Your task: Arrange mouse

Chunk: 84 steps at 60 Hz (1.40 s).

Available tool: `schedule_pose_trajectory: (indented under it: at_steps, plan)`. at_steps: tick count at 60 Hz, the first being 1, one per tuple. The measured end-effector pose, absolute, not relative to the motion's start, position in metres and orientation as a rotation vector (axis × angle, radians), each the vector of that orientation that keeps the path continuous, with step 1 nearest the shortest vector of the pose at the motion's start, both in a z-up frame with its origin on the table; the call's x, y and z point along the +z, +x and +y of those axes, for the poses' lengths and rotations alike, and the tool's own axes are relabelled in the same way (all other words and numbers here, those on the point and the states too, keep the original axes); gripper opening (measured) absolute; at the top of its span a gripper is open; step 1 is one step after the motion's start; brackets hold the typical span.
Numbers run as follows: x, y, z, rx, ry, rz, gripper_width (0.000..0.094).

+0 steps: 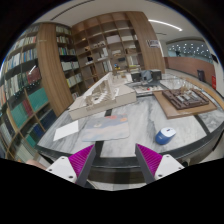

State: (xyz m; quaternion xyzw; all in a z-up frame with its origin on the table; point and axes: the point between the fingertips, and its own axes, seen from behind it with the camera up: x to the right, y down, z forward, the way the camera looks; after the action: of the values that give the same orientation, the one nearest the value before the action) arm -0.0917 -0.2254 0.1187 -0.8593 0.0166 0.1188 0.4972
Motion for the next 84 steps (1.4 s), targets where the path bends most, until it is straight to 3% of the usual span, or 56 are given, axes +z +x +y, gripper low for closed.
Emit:
schedule_pose_trajectory:
  at_steps: [10,30,46,47,51,54,60,64,72,76,80,84]
  plan:
    - [0.092,-0.026,-0.217,0.195,-2.108,0.098,0.0822]
    - [0.000,0.094,-0.135,0.032,-2.207,0.200,0.0820]
    - [-0.013,0.101,-0.058,-0.044,-2.200,0.263,0.0762]
    - [-0.013,0.102,-0.055,-0.062,-2.198,0.261,0.0799]
    - [-0.014,0.101,-0.046,-0.142,-2.174,0.214,0.0527]
    - [-0.015,0.100,-0.047,-0.162,-2.178,0.232,0.0524]
    - [-0.016,0.098,-0.048,-0.129,-2.194,0.304,0.0423]
    - [0.000,0.096,-0.045,-0.101,-2.193,0.329,0.0400]
    - [0.111,0.054,-0.015,-0.105,-1.997,0.224,0.0377]
    - [0.146,-0.008,0.004,-0.020,-1.963,0.155,0.0377]
    - [0.164,-0.066,0.023,0.025,-1.932,0.082,0.0376]
    - [0.153,-0.108,0.039,0.013,-1.932,0.006,0.0375]
